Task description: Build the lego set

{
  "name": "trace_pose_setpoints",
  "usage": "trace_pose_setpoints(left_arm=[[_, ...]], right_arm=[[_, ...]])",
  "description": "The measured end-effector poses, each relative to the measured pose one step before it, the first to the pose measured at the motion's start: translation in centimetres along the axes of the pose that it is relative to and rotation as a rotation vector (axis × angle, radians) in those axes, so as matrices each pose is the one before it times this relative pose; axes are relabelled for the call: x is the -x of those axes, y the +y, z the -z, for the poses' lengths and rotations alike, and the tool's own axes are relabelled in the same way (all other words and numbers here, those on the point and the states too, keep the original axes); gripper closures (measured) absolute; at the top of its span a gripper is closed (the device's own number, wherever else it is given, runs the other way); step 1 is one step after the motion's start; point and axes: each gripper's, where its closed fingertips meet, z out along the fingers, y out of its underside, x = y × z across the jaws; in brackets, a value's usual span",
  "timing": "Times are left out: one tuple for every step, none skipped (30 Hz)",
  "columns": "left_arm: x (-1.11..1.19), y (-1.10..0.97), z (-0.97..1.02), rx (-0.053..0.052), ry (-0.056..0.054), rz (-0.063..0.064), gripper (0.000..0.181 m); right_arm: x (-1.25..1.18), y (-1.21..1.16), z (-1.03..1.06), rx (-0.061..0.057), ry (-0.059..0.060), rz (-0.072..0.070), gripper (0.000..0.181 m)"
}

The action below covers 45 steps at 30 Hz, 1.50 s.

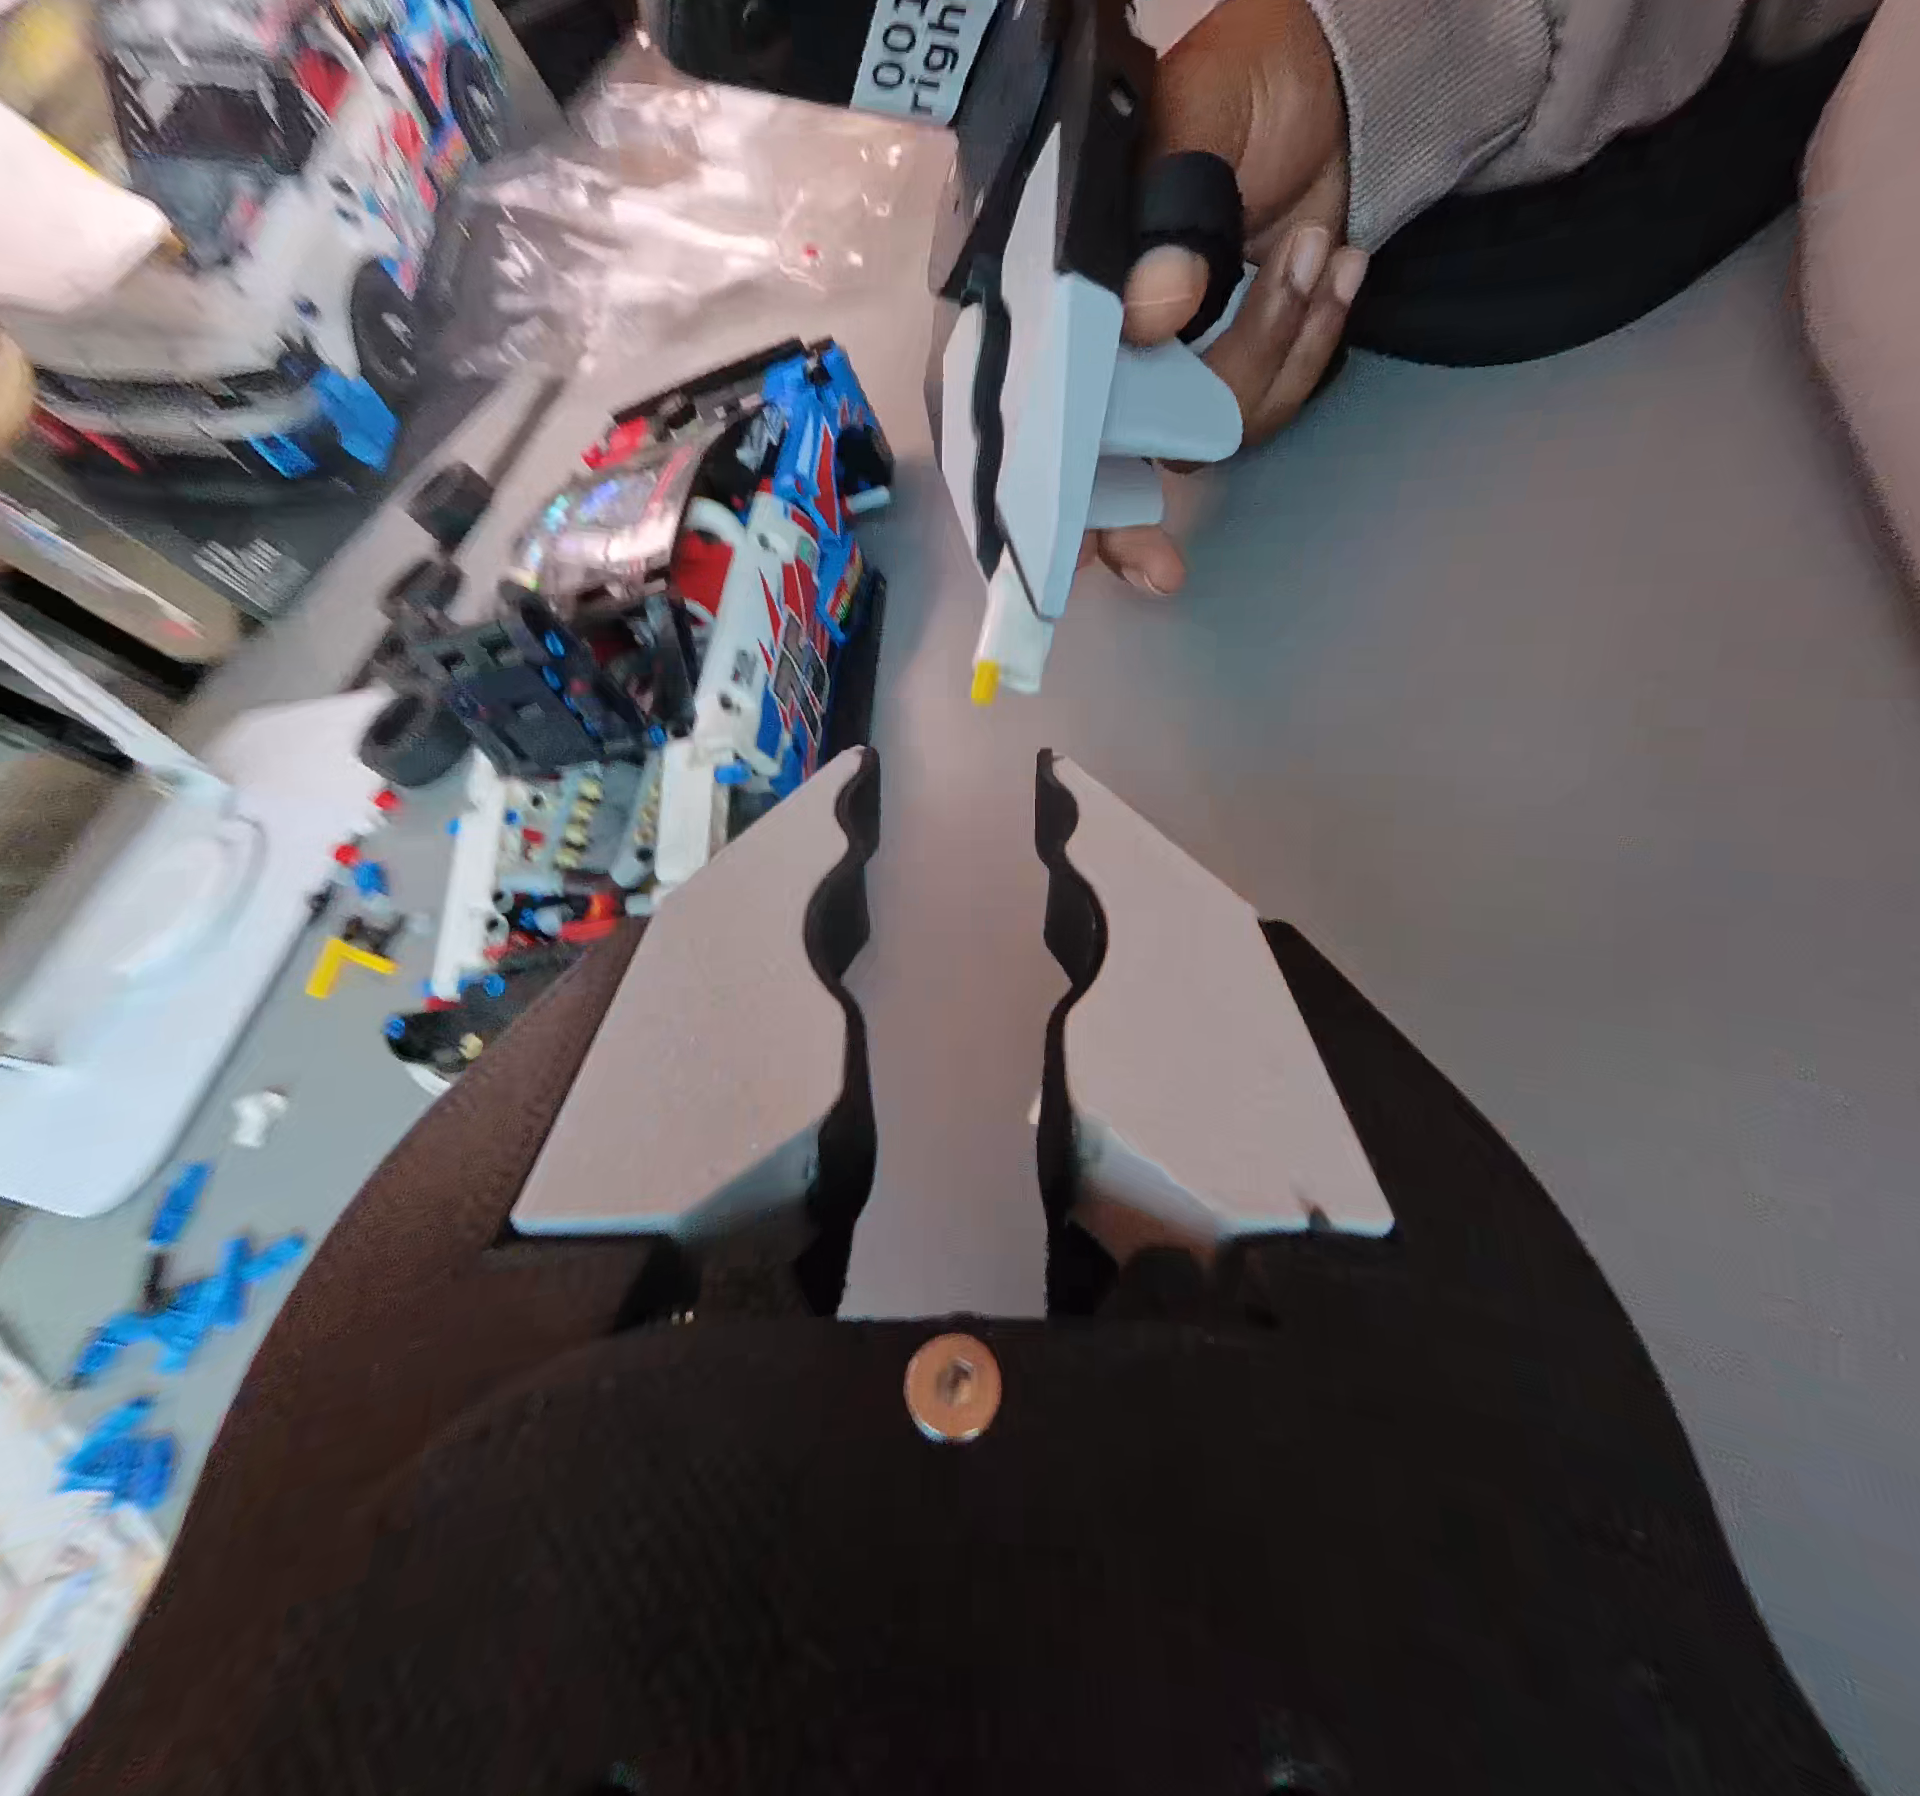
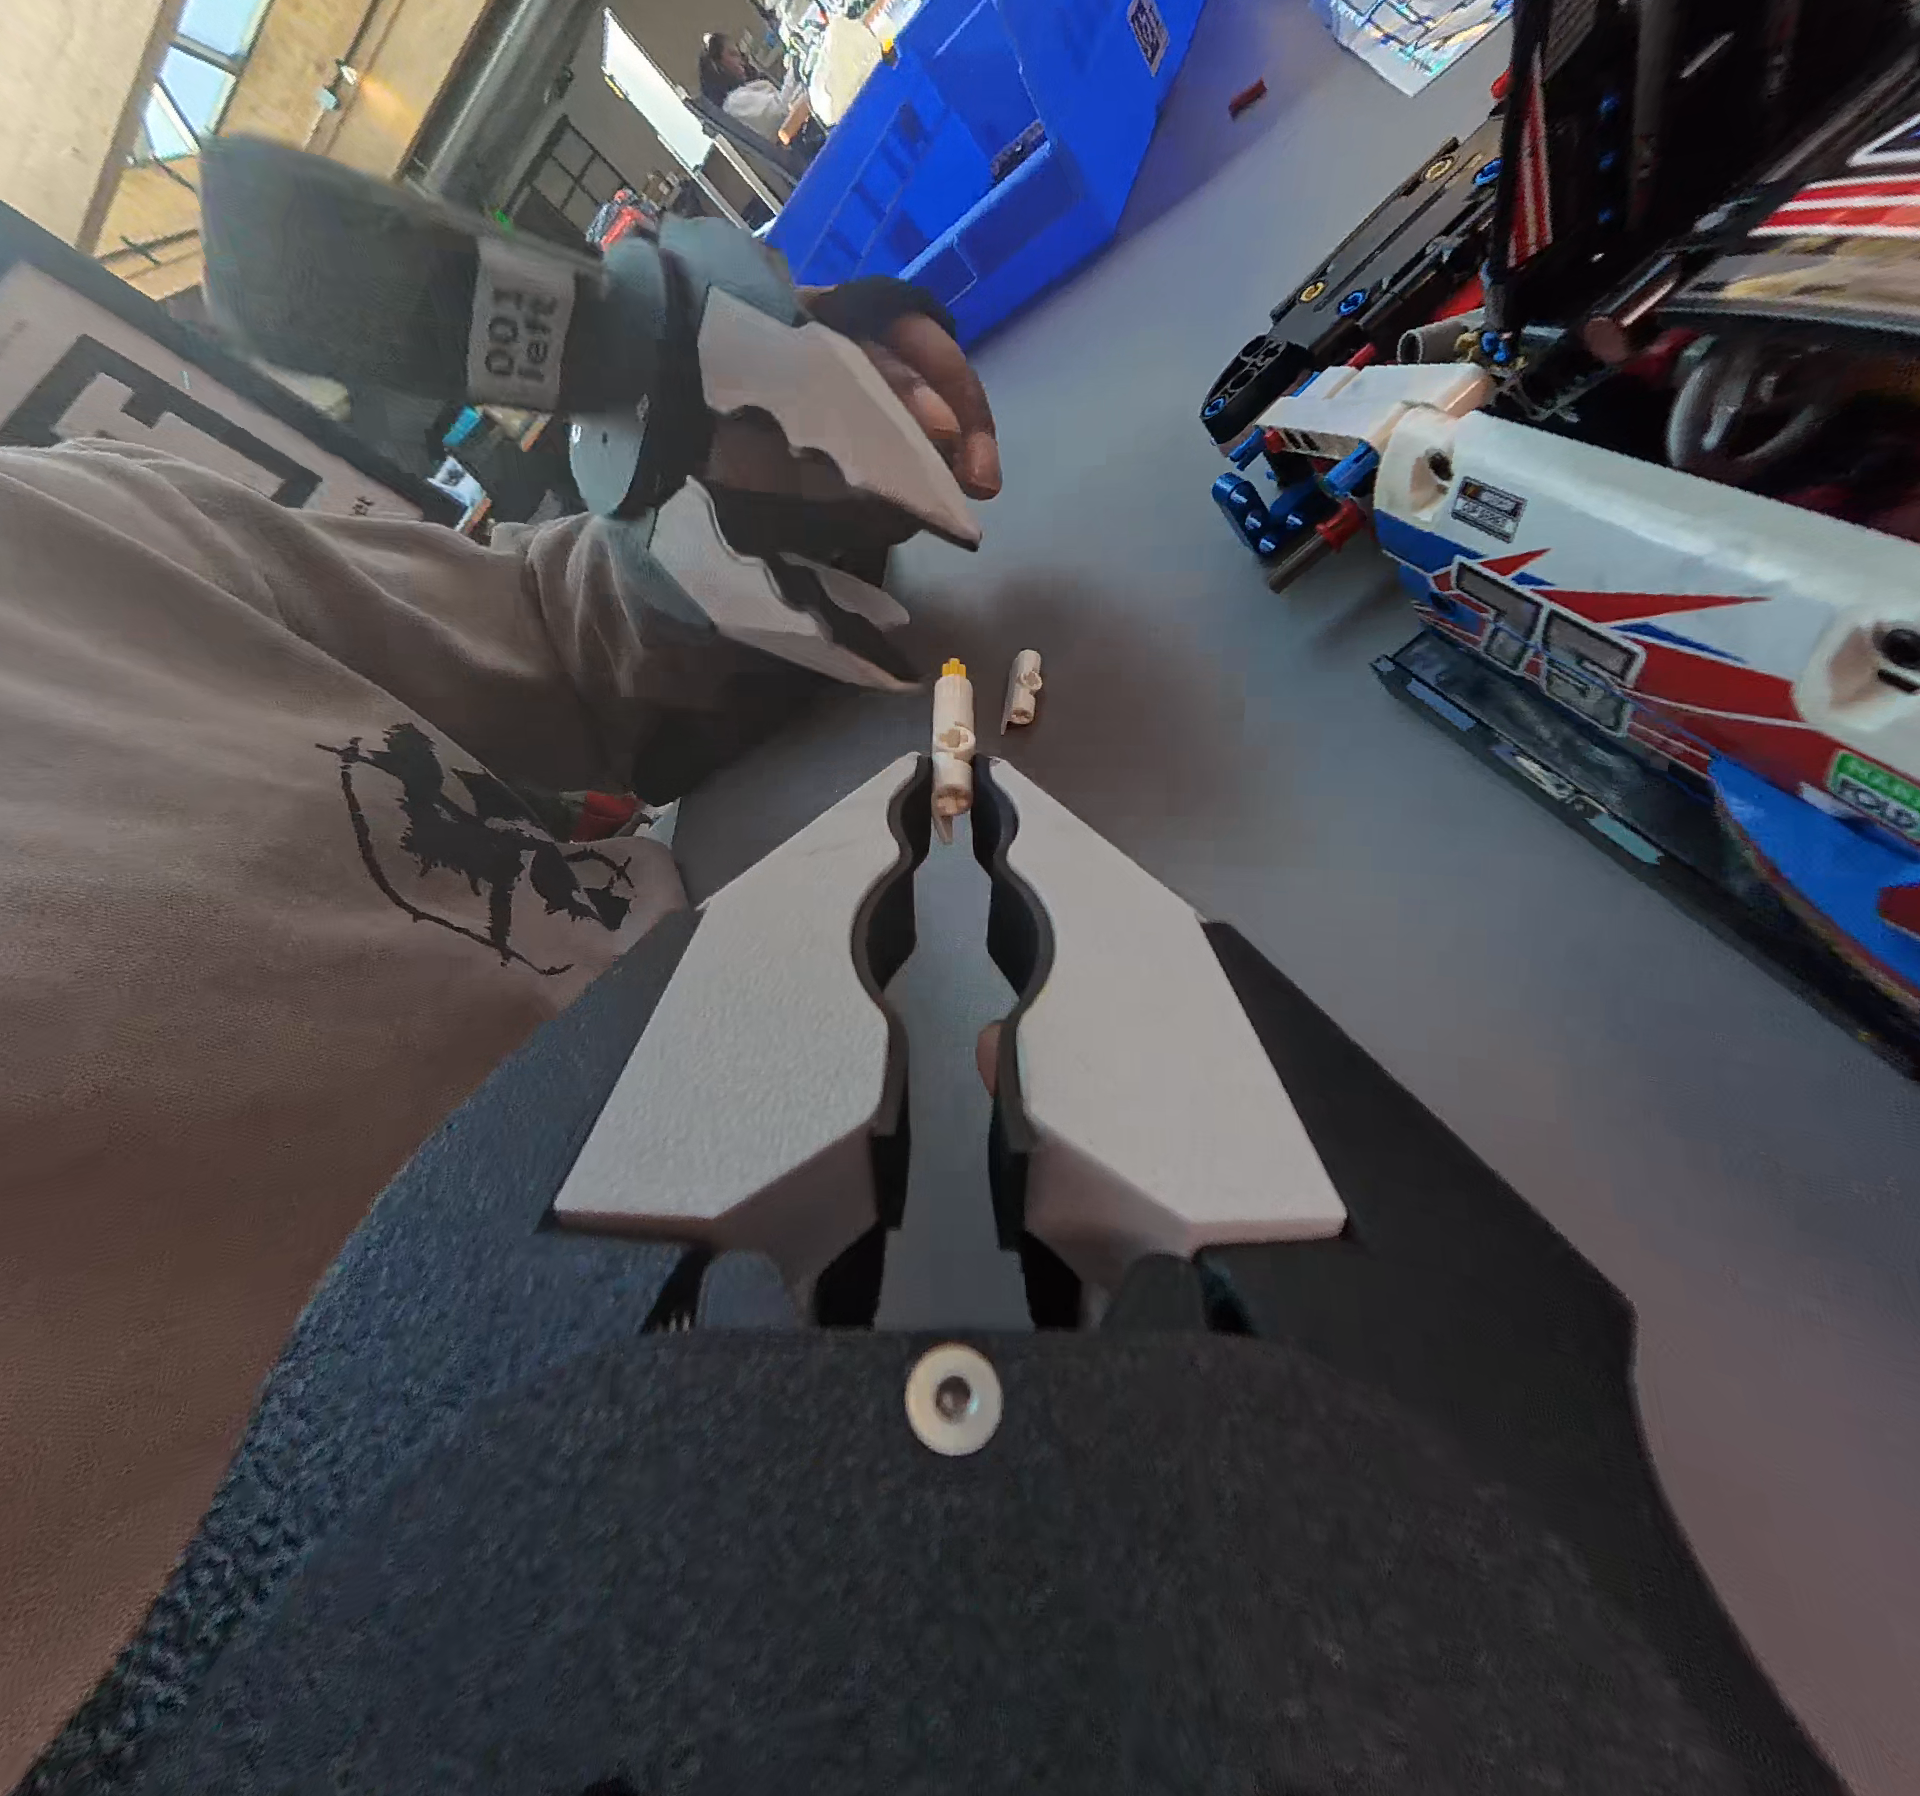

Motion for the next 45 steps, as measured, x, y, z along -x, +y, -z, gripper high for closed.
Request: trace_pose_setpoints(left_arm=[[-0.032,1.008,0.7,0.0259,0.0834,0.0993,0.151],[0.006,1.237,0.636,0.0337,0.0657,0.0818,0.149],[-0.063,1.449,0.445,0.0453,0.0527,0.0597,0.148],[-0.208,1.532,0.151,0.054,0.0482,0.0393,0.147],[-0.16,1.408,-0.126,0.0561,0.0326,0.0233,0.146],[-0.04,0.912,-0.257,0.039,0.0124,0.007,0.145],[-0.037,-0.203,-0.005,-0.0097,-0.0005,-0.0132,0.149],[-0.236,-0.02,0.007,0.0122,0.0119,-0.0101,0.153],[0.2,0.312,-0.147,0.0353,-0.0157,-0.0111,0.154],[0.019,0.173,-0.176,0.023,-0.0102,-0.0255,0.156],[-0.224,-0.129,-0.129,0.0052,0.0019,-0.0173,0.158],[-0.213,-0.187,-0.183,0.0033,0.0026,-0.0089,0.158],[-0.22,-0.208,-0.211,0.0007,0.0003,-0.0124,0.16],[-0.371,-0.245,-0.234,-0.0024,0.0079,-0.0184,0.165],[-0.258,-0.283,-0.264,-0.0055,0.0039,-0.0156,0.167],[0.077,-0.28,-0.271,-0.0049,-0.0099,-0.0066,0.167],[0.223,-0.233,-0.214,-0.0037,-0.0149,0.0065,0.168],[0.177,-0.265,-0.084,-0.0102,-0.0126,0.0042,0.168],[0.158,-0.645,0.112,-0.0428,-0.0155,0.0016,0.173],[0.348,-0.982,0.273,-0.0648,-0.03,0.0077,0.174],[0.244,-1.016,0.3,-0.0594,-0.0248,0.0084,0.174],[0.128,-0.999,0.209,-0.0525,-0.0235,-0.0011,0.174],[0.042,-0.745,0.051,-0.0334,-0.0213,-0.0101,0.175],[-0.004,-0.405,-0.104,-0.0115,-0.0167,-0.0133,0.175],[0.089,-0.274,-0.137,-0.0079,-0.0191,-0.0087,0.175],[0.004,-0.258,-0.109,-0.0121,-0.0055,0.0049,0.175],[0.056,-0.258,-0.037,-0.0159,-0.0002,0.02,0.175],[0.106,-0.202,0.019,-0.0154,0.0024,0.0262,0.175],[-0.008,-0.03,0.008,-0.0064,0.0124,0.0268,0.175],[0.014,-0.018,-0.005,-0.0064,0.0083,0.0217,0.176],[-0.053,-0.009,0.012,-0.005,0.009,0.0137,0.176],[-0.085,-0.029,0.02,-0.0029,0.0115,0.0159,0.176],[-0.034,-0.098,0.019,-0.0078,0.008,0.0175,0.176],[-0.042,0.044,-0.019,0.001,0.0086,0.0185,0.176],[-0.079,0.12,-0.053,0.0039,0.0104,0.0199,0.176],[-0.004,0.091,-0.06,0.0013,0.0068,0.0256,0.176],[-0.043,0.109,-0.051,0.0023,0.0123,0.0339,0.176],[0.017,-0.039,-0.02,-0.009,0.0131,0.0462,0.176],[-0.01,-0.188,0.025,-0.0203,0.019,0.0548,0.176],[0.041,-0.245,0.064,-0.0234,0.02,0.0604,0.176],[0.011,-0.354,0.107,-0.0294,0.0234,0.0571,0.177],[0.002,-0.383,0.119,-0.0302,0.022,0.0531,0.177],[-0.025,-0.4,0.088,-0.0318,0.0215,0.0524,0.177],[-0.027,-0.372,0.057,-0.0318,0.0182,0.0486,0.177],[-0.007,-0.308,0.031,-0.0282,0.0136,0.04,0.177]], right_arm=[[-0.038,-0.122,0.159,-0.0056,0.0017,0.0009,0.176],[-0.022,-0.067,0.089,-0.0006,0.0002,-0.002,0.176],[-0.063,-0.036,0.02,0.0001,0.0029,-0.0012,0.176],[-0.076,0.035,-0.035,0.0022,0.0029,-0.0005,0.176],[-0.062,0.111,-0.091,0.0041,0.0011,-0.0028,0.176],[-0.055,0.152,-0.117,0.0056,-0.001,-0.0054,0.176],[-0.036,0.127,-0.112,0.0046,-0.0014,-0.0052,0.176],[-0.01,0.085,-0.08,0.0036,-0.0008,-0.0034,0.176],[0.019,0.025,-0.035,0.0015,-0.0004,0.001,0.176],[0.028,-0.015,0.012,-0.0005,0.0002,0.0021,0.176],[0.004,-0.013,0.011,-0.0003,0.0005,0.0007,0.176],[-0.011,0.002,-0.001,0.0003,0.0014,0.0008,0.176],[-0.024,0.029,-0.014,0.0014,0.0025,0.0012,0.176],[-0.033,0.077,-0.045,0.0042,0.0039,0.0036,0.176],[-0.055,0.125,-0.084,0.008,0.0075,0.009,0.176],[-0.022,0.165,-0.11,0.0107,0.0095,0.0151,0.176],[0.045,0.18,-0.117,0.0112,0.0068,0.0184,0.176],[0.116,0.142,-0.109,0.0094,0.0035,0.0195,0.176],[0.125,0.107,-0.074,0.0066,0.0037,0.0186,0.176],[0.122,0.041,-0.035,0.0032,0.005,0.0197,0.176],[0.1,-0.021,0.02,0.0003,0.0075,0.0222,0.176],[-0.017,-0.058,0.033,0.0,0.014,0.0227,0.176],[-0.002,-0.084,0.027,-0.0017,0.0108,0.0197,0.176],[0.09,-0.076,-0.006,-0.0017,0.0003,0.0078,0.176],[0.151,-0.151,0.003,-0.0089,-0.0077,-0.0009,0.176],[0.104,-0.129,0.006,-0.0083,-0.0072,-0.0032,0.176],[0.033,-0.011,0.001,-0.0004,-0.0011,0.0016,0.176],[-0.026,0.045,-0.003,0.003,0.0042,0.009,0.176],[0.041,0.017,0.003,0.0014,0.0025,0.0116,0.176],[0.027,0.019,-0.013,0.0018,0.004,0.0091,0.176],[-0.054,0.006,-0.005,0.0017,0.0075,0.0079,0.176],[0.053,0.093,-0.014,0.0058,-0.0008,0.0078,0.176],[0.056,0.087,-0.036,0.0052,-0.0008,0.0041,0.176],[0.022,0.02,-0.006,0.0013,0.0023,0.0063,0.176],[0.016,0.089,-0.012,0.006,0.0028,0.0113,0.176],[-0.046,0.066,-0.018,0.004,0.01,0.0195,0.176],[0.0,-0.019,0.002,-0.001,0.0104,0.0271,0.176],[-0.055,-0.027,0.001,-0.0012,0.0121,0.023,0.176],[-0.019,-0.175,0.051,-0.0096,0.0076,0.0159,0.176],[0.03,-0.32,0.094,-0.0172,0.0042,0.0105,0.176],[0.052,-0.33,0.104,-0.0185,0.0029,0.0123,0.176],[0.048,-0.351,0.09,-0.0197,0.0018,0.0078,0.176],[0.017,-0.372,0.104,-0.022,-0.0003,0.0016,0.176],[-0.001,-0.351,0.102,-0.0222,-0.0019,-0.0065,0.176],[-0.028,-0.278,0.075,-0.0183,-0.0009,-0.0107,0.176]])
